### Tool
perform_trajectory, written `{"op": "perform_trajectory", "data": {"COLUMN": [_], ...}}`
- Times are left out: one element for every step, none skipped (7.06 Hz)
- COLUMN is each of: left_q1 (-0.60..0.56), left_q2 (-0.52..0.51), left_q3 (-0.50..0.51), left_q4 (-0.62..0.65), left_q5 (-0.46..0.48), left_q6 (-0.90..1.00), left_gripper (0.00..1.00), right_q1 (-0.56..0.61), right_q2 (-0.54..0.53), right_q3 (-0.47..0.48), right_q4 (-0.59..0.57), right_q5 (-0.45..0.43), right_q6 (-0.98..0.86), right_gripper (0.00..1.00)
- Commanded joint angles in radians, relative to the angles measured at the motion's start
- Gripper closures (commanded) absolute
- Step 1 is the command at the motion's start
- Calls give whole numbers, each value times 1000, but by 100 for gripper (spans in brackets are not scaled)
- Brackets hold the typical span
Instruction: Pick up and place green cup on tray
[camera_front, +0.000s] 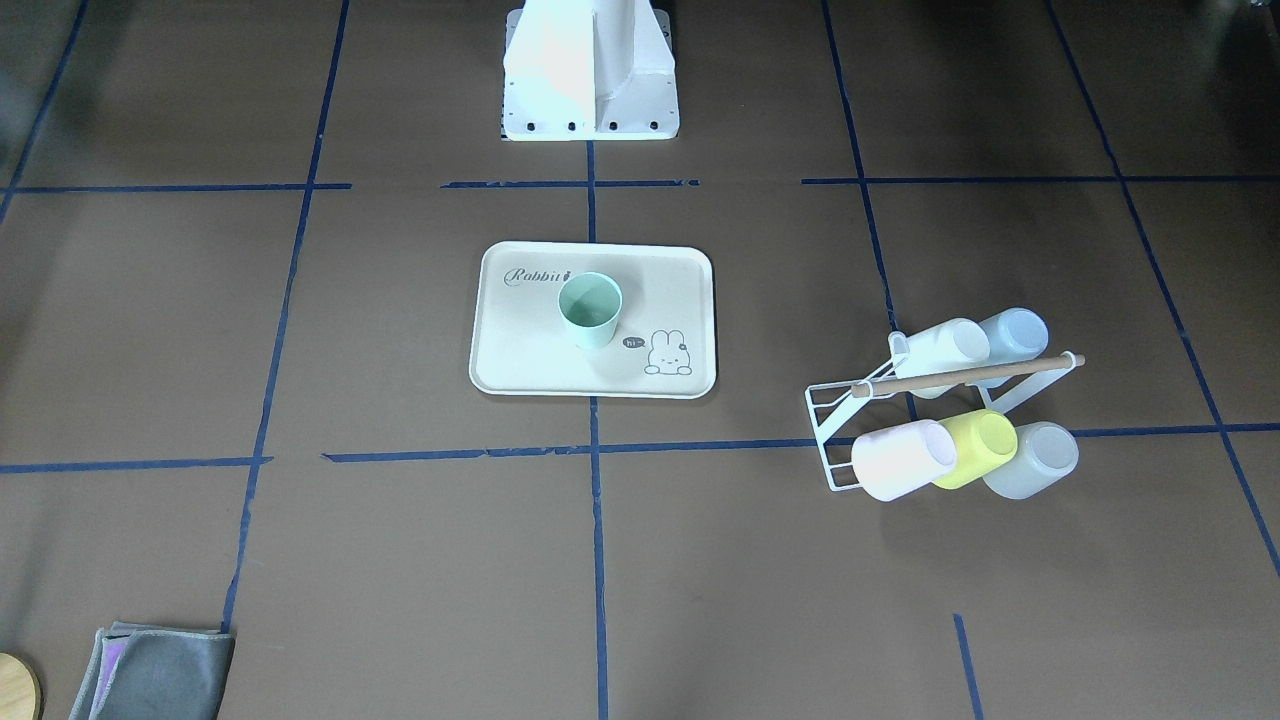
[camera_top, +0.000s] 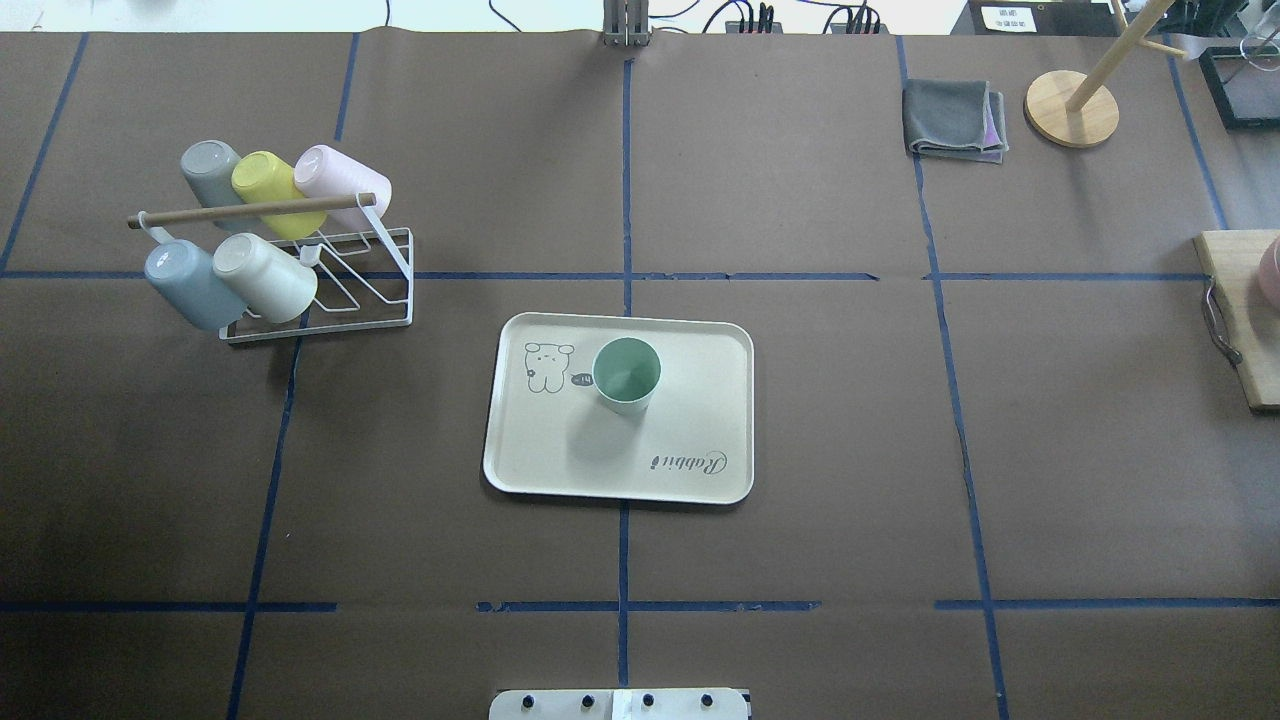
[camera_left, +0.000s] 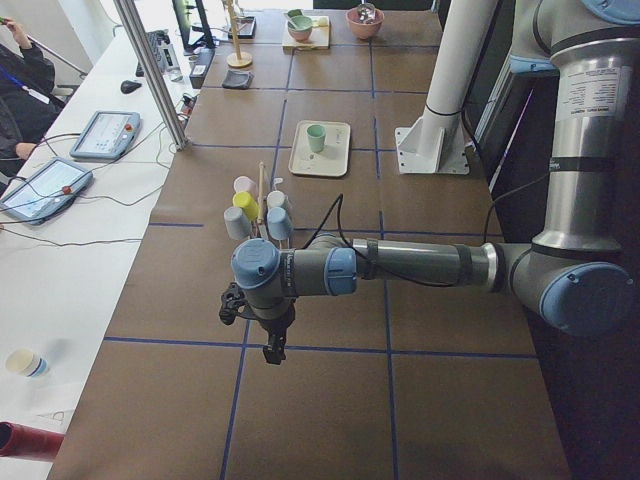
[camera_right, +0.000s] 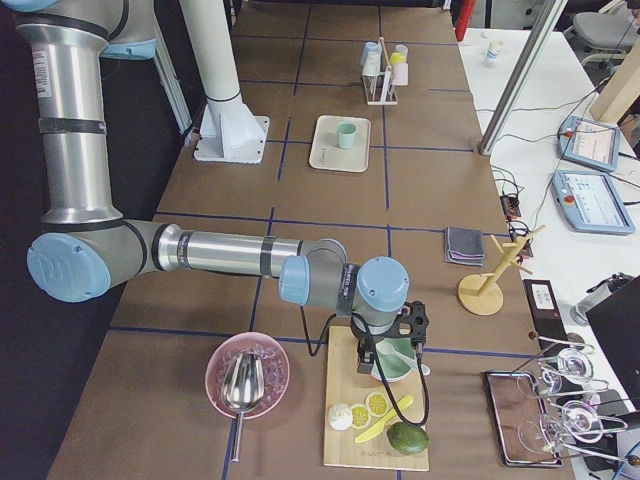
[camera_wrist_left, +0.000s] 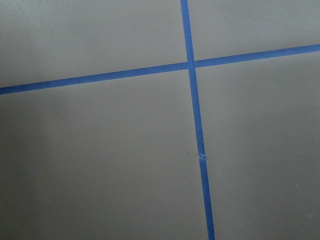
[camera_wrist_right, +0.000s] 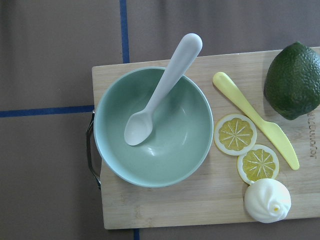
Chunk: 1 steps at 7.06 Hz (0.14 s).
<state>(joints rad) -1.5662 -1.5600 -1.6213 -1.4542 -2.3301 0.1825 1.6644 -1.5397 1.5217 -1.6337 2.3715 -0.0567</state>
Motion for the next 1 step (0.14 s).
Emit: {"op": "perform_trajectory", "data": {"left_q1": [0], "left_q2": [0], "left_q3": [0], "left_q4": [0], "left_q5": [0], "left_q6": [0], "left_gripper": [0], "right_q1": [0], "right_q2": [3], "right_q3": [0], "right_q4": [0], "right_q5": [0], "right_q6": [0], "right_gripper": [0]}}
